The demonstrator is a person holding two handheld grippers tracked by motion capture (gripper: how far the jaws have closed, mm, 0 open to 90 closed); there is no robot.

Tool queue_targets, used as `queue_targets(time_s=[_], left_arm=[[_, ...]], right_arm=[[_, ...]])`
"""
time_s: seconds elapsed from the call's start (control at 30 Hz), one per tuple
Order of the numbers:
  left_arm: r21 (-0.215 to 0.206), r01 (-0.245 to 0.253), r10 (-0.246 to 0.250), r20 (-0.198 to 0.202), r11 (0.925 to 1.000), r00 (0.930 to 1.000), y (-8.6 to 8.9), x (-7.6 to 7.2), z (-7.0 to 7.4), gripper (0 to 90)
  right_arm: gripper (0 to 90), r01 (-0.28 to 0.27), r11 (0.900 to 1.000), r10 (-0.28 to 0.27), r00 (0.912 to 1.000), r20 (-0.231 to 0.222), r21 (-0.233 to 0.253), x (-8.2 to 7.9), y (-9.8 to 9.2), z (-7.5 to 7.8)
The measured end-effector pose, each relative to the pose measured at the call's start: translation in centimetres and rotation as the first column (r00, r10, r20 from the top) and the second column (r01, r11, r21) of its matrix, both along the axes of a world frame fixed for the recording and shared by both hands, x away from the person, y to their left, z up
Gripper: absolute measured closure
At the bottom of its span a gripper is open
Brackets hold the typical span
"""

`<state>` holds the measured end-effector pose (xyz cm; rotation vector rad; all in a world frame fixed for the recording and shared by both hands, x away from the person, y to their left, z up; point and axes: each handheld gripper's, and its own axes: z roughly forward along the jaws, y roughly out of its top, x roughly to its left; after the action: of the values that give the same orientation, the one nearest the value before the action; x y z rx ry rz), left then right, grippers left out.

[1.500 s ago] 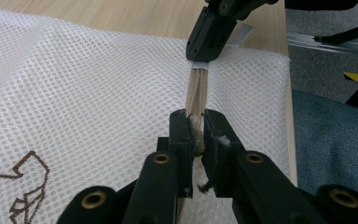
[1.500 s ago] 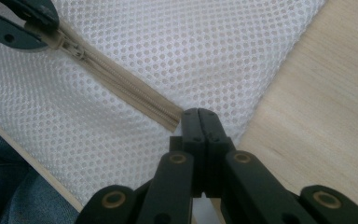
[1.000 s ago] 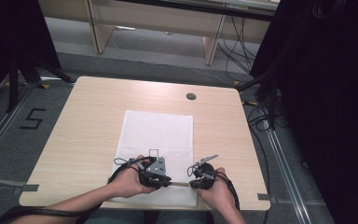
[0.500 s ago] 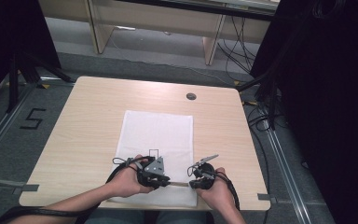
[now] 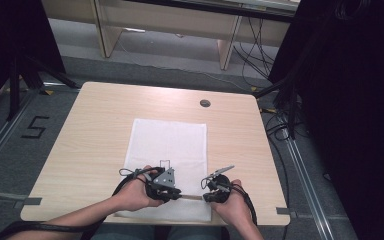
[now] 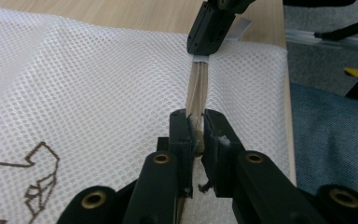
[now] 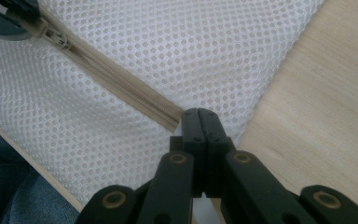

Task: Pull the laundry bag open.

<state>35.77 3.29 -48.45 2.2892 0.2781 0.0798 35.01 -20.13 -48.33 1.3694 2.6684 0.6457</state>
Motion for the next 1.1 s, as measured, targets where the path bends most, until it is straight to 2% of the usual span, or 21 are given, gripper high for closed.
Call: queue_targets(time_s=[0.03, 0.07, 0.1, 0.13, 0.27, 0.3, 0.37, 0.5, 0.53, 0.57, 0.77, 0.93, 1.03, 1.07, 1.1], left_arm=[[0.003, -0.004, 0.004, -0.011, 1.0000, 0.9999, 0.1, 0.0, 0.0, 81.9], [0.015, 0.005, -0.005, 0.007, 0.9999, 1.0000, 0.2, 0.1, 0.1, 81.9], [-0.004, -0.006, 0.006, -0.010, 1.0000, 0.9999, 0.1, 0.0, 0.0, 81.9], [0.006, -0.001, 0.001, -0.003, 1.0000, 1.0000, 0.1, 0.0, 0.0, 81.9], [0.003, -0.005, 0.005, 0.002, 1.0000, 1.0000, 0.2, 0.0, 0.0, 81.9], [-0.001, -0.002, 0.002, -0.011, 1.0000, 0.9999, 0.2, 0.0, 0.0, 81.9], [0.013, 0.002, -0.002, 0.004, 0.9999, 1.0000, 0.3, 0.0, 0.1, 81.9], [-0.005, -0.009, 0.009, -0.010, 0.9999, 0.9999, 0.4, 0.0, 0.0, 81.9], [-0.004, 0.002, -0.002, -0.013, 1.0000, 0.9999, 0.5, 0.0, 0.0, 81.9], [0.008, -0.003, 0.003, 0.002, 1.0000, 1.0000, 0.5, 0.0, 0.0, 81.9], [0.000, -0.005, 0.005, -0.013, 1.0000, 0.9999, 0.8, 0.0, 0.1, 81.9], [0.015, 0.008, -0.008, 0.004, 0.9999, 1.0000, 0.9, 0.1, 0.2, 81.9], [0.006, -0.008, 0.008, -0.010, 1.0000, 0.9999, 1.2, 0.0, 0.2, 81.9], [0.012, -0.005, 0.005, 0.001, 0.9999, 1.0000, 1.2, 0.0, 0.2, 81.9], [0.009, -0.006, 0.006, -0.005, 0.9999, 1.0000, 1.3, 0.1, 0.2, 81.9]], right_arm=[[90.0, -0.001, 1.000, 0.001, 1.0000, 0.000, 0.000, 0.0, 0.0, 0.0], [90.0, 0.001, 1.000, -0.001, 1.0000, 0.000, 0.000, 0.0, 0.0, 0.0], [90.0, 0.000, 1.000, 0.000, 1.0000, 0.000, 0.001, 0.0, 0.0, 0.0], [90.0, 0.000, 1.000, 0.000, 1.0000, 0.000, 0.000, 0.0, 0.0, 0.0], [90.0, 0.000, 1.000, 0.000, 1.0000, -0.001, 0.000, 0.0, 0.0, 0.0], [90.0, 0.000, 1.000, 0.000, 1.0000, -0.001, 0.001, 0.0, 0.0, 0.0], [90.0, 0.001, 1.000, -0.001, 1.0000, -0.001, 0.001, 0.0, 0.0, 0.0], [90.0, 0.002, 1.000, -0.002, 1.0000, 0.000, 0.000, 0.0, 0.0, 0.0], [90.0, 0.002, 1.000, -0.002, 1.0000, -0.001, 0.000, 0.0, 0.0, 0.0], [90.0, 0.000, 1.000, 0.000, 1.0000, -0.001, 0.001, 0.0, 0.0, 0.0], [90.0, 0.005, 1.000, -0.005, 1.0000, -0.002, 0.002, 0.0, 0.0, 0.0], [90.0, 0.004, 1.000, -0.004, 1.0000, -0.003, 0.001, 0.0, 0.0, 0.0], [90.0, 0.003, 1.000, -0.003, 1.0000, -0.001, 0.001, 0.0, 0.0, 0.0], [90.0, 0.002, 1.000, -0.002, 1.0000, -0.001, 0.000, 0.0, 0.0, 0.0], [90.0, 0.002, 1.000, -0.002, 1.0000, -0.001, 0.001, 0.0, 0.0, 0.0]])
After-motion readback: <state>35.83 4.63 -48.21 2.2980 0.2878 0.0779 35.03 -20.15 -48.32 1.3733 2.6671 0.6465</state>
